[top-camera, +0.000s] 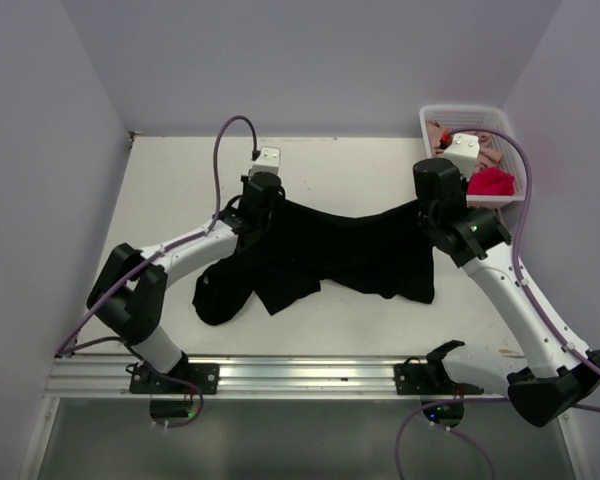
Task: Fold and stack the t-shirts
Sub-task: Flatten out the tshirt
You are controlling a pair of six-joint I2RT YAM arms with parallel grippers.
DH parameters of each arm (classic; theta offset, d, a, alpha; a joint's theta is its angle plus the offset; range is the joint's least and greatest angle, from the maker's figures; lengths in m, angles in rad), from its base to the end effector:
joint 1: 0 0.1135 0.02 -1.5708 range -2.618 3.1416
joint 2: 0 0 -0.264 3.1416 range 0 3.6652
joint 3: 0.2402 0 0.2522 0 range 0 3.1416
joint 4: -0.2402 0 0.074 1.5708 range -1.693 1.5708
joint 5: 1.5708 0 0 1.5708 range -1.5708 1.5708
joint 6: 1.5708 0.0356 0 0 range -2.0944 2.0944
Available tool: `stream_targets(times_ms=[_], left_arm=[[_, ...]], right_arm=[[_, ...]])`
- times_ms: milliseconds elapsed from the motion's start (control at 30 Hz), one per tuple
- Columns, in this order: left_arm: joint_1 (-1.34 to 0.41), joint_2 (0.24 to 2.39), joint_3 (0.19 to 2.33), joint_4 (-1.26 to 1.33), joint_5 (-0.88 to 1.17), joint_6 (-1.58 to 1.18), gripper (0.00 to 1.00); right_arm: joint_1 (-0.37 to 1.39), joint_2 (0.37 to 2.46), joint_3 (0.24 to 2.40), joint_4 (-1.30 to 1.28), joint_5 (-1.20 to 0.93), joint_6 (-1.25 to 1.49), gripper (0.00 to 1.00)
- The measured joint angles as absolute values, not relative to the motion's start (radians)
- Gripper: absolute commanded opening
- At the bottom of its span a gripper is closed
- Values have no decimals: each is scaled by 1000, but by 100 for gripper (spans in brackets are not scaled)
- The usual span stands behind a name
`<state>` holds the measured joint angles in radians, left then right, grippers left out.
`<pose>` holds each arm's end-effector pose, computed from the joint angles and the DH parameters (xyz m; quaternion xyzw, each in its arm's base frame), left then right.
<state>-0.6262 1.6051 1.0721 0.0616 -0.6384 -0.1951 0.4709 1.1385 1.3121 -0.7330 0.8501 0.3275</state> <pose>0.3057 -0.1949 0.2580 0.0130 0.8259 0.0473 0.5616 0.2108 0.0773 0.4029 0.1422 0.8093 -0.1609 0.5468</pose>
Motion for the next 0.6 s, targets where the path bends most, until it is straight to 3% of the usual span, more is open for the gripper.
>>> stream_targets(times_ms=[233, 267, 333, 367, 600], left_arm=[[-588, 1789, 1182, 119, -551, -146, 0], [-584, 1808, 1195, 120, -540, -146, 15], [-581, 1855, 1222, 120, -511, -142, 68], [-579, 1873, 1230, 124, -501, -144, 100], [-554, 1908, 1248, 130, -509, -173, 100]], right_arm=[[471, 1139, 1303, -732, 831, 337, 0], [471, 1139, 1301, -731, 825, 339, 0], [471, 1139, 1297, -730, 815, 341, 0], [471, 1139, 1293, -728, 814, 343, 0], [471, 1139, 1249, -722, 791, 348, 0]])
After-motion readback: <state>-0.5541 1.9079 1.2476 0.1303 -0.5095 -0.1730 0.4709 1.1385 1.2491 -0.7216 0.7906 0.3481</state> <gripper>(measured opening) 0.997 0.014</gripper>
